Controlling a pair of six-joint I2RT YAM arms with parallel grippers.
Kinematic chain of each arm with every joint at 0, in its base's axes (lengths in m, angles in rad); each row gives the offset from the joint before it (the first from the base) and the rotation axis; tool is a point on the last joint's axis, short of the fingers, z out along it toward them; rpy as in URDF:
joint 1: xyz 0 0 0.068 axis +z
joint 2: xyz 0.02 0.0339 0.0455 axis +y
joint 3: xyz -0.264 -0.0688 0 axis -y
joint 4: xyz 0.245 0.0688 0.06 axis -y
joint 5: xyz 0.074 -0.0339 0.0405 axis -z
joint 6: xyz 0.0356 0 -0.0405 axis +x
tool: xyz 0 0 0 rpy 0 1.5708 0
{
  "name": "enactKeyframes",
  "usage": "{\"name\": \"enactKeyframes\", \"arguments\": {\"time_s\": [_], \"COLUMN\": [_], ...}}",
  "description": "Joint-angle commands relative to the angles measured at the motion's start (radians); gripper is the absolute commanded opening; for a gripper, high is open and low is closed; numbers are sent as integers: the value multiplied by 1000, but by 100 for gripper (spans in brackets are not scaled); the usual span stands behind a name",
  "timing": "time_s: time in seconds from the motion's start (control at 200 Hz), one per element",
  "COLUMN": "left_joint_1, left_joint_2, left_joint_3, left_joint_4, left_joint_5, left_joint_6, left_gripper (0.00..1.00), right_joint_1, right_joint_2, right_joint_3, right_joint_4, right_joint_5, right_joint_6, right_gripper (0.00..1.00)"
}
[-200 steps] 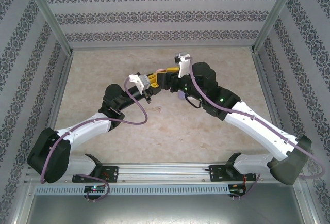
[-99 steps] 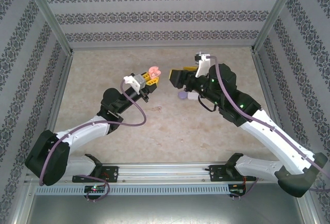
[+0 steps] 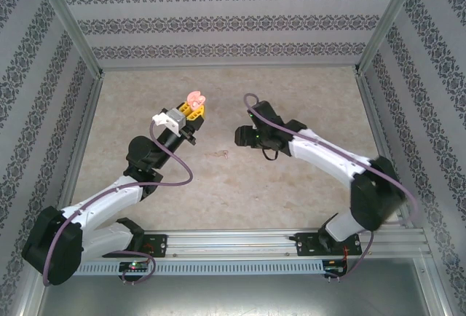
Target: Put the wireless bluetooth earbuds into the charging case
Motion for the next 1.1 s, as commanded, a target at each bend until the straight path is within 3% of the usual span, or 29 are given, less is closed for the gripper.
{"name": "enactKeyframes", "arguments": {"time_s": [0.0, 0.43, 1.099], "left_joint_1": [15, 23, 39], "left_joint_2": [-43, -105, -137], "left_joint_3": [-22, -49, -69], "left_joint_4": [40, 32, 33], "left_joint_5": [-34, -54, -55], "left_joint_6": [-17, -12, -12], "left_gripper": [0, 0, 0], "right_joint_1": [30, 114, 142], "right_joint_2": [124, 449, 613], "right_joint_3": [92, 375, 531], "right_joint_4": [-52, -202, -298], "right_joint_5": [-15, 67, 134], "right_joint_6": [8, -19, -39], "right_gripper": [60, 49, 39]}}
